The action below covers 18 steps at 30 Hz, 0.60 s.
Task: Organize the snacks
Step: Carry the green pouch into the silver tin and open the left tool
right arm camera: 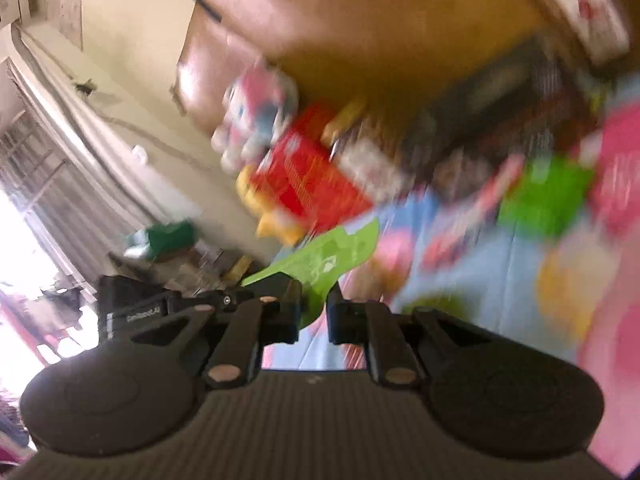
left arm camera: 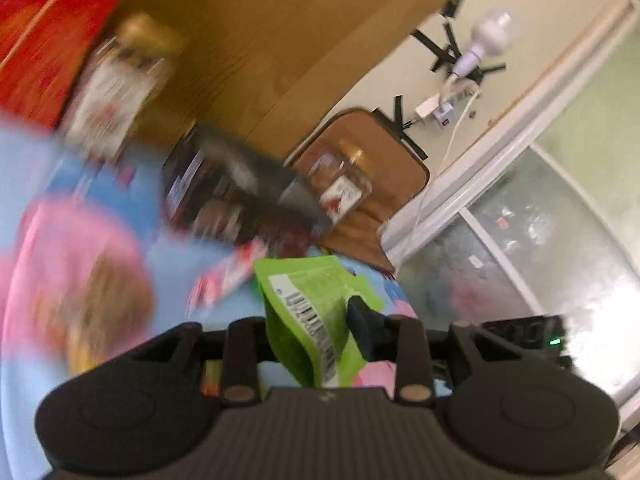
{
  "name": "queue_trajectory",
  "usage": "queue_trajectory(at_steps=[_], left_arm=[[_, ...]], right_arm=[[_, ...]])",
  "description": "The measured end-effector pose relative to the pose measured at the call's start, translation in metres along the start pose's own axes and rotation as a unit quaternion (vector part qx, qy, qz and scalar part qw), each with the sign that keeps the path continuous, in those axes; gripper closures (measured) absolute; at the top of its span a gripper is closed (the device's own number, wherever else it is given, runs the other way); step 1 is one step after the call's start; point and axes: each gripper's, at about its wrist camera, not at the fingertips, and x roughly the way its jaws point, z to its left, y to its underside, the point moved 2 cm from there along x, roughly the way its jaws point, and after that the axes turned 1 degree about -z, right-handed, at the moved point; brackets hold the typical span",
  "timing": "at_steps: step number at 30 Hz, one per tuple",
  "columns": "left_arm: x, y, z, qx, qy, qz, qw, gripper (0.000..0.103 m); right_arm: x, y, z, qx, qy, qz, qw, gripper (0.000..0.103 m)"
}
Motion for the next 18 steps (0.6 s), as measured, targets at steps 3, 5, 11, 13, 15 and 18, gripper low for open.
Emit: queue_trajectory(at_steps=[3, 5, 11, 13, 15, 18], left_arm=[[0.042, -0.049, -0.007, 0.037, -0.022, -0.003, 0.9991, 0.063], [0.072, -0.077, -0.004, 0.043, -0.042, -0.007, 0.9982, 0.057], [0.138, -0.106, 0.015, 0.079, -0.186, -0.010, 0.9792, 0.039], [0.143, -0.101, 0.013, 0.123, -0.249, -0.024, 0.9604, 0.021], [0.139, -0.094, 0.010, 0.158, -0.269, -0.043, 0.9492, 0.010], [0.126, -0.088, 0.007, 0.159, -0.265, -0.047, 0.9499, 0.011]], right_arm=[[0.008, -0.042, -0.008, -0.018, 0.036, -0.035, 0.999, 0.088], [0.019, -0.071, -0.020, -0.025, 0.065, -0.051, 0.996, 0.088], [0.069, -0.122, -0.069, -0.026, 0.164, -0.041, 0.985, 0.068], [0.075, -0.121, -0.077, -0.035, 0.207, -0.045, 0.977, 0.058], [0.071, -0.119, -0.078, -0.053, 0.213, -0.055, 0.974, 0.058], [0.054, -0.113, -0.078, -0.060, 0.204, -0.071, 0.975, 0.058]])
